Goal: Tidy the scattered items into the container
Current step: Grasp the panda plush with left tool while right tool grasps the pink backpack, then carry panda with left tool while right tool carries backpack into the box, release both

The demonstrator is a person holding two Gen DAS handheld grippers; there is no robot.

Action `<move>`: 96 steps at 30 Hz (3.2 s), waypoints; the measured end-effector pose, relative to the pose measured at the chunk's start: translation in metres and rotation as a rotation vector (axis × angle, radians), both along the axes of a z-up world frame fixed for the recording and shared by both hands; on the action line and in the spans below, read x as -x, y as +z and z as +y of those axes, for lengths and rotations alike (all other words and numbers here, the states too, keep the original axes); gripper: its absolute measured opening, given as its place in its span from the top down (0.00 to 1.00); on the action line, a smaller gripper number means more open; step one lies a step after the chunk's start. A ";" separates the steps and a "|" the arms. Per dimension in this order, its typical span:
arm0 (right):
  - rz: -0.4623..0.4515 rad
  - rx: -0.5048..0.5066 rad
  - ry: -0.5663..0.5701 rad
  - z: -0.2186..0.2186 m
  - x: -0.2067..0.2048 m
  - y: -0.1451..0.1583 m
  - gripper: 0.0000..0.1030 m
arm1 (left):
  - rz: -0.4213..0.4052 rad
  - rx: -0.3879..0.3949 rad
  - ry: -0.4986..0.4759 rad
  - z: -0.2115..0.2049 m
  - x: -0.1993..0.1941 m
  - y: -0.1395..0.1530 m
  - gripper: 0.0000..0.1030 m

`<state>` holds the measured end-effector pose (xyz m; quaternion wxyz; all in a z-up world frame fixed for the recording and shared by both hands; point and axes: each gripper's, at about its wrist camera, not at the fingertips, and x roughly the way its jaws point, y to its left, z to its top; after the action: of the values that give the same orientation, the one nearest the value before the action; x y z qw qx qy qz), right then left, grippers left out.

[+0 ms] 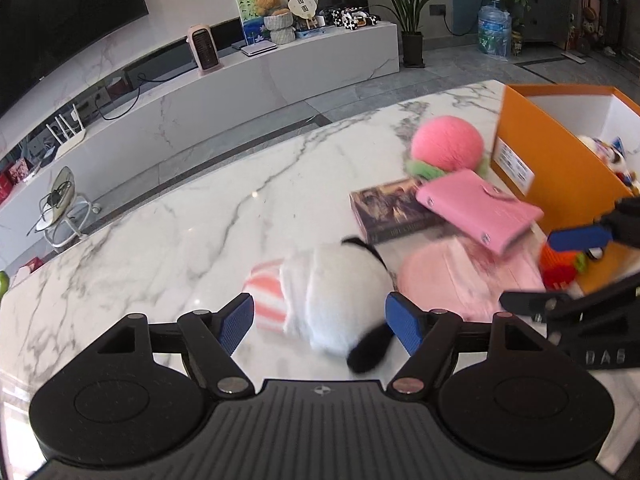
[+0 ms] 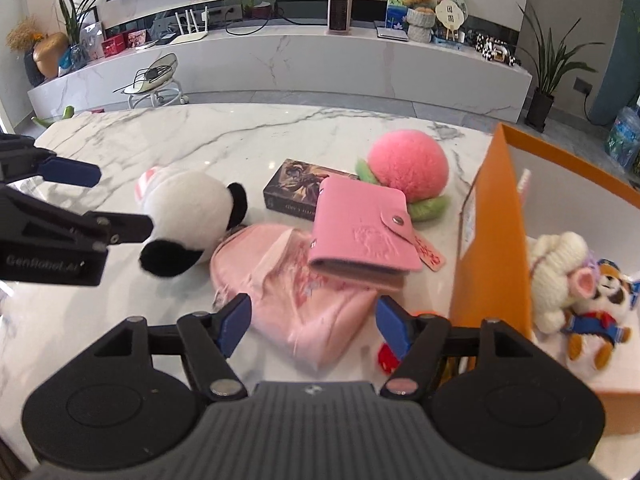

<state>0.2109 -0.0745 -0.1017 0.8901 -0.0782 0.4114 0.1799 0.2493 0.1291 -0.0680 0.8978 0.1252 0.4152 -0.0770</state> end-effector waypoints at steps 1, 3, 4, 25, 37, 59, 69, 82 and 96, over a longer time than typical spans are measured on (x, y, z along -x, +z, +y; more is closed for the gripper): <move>0.003 -0.004 -0.001 0.002 -0.005 -0.002 0.30 | 0.002 0.008 -0.001 0.000 -0.007 -0.001 0.17; 0.017 -0.018 -0.003 0.005 -0.014 -0.007 0.29 | 0.007 0.025 -0.007 -0.001 -0.018 -0.004 0.17; 0.025 -0.028 -0.003 0.007 -0.017 -0.009 0.29 | 0.011 0.029 -0.011 -0.002 -0.023 -0.006 0.17; 0.086 -0.053 0.092 0.033 0.008 -0.021 0.73 | 0.085 0.093 -0.009 0.017 0.014 -0.015 0.27; 0.146 -0.048 0.117 0.026 0.078 -0.016 0.76 | 0.200 0.176 0.028 0.028 0.090 -0.017 0.90; 0.105 -0.053 0.027 0.007 0.063 -0.002 0.90 | -0.064 -0.285 -0.241 0.005 0.101 -0.007 0.27; 0.075 -0.024 0.057 0.022 0.015 -0.010 0.90 | -0.033 -0.532 -0.511 0.010 0.063 -0.046 0.22; 0.116 -0.035 0.115 0.035 -0.001 -0.016 0.89 | 0.000 -0.661 -0.778 -0.014 0.039 -0.083 0.19; 0.136 -0.114 0.046 0.014 0.035 -0.007 0.91 | 0.114 -0.249 -0.322 -0.012 0.074 -0.051 0.33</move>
<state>0.1761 -0.0603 -0.1091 0.8588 -0.0244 0.4580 0.2283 0.1756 0.1167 -0.1193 0.8266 0.2954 0.4461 -0.1746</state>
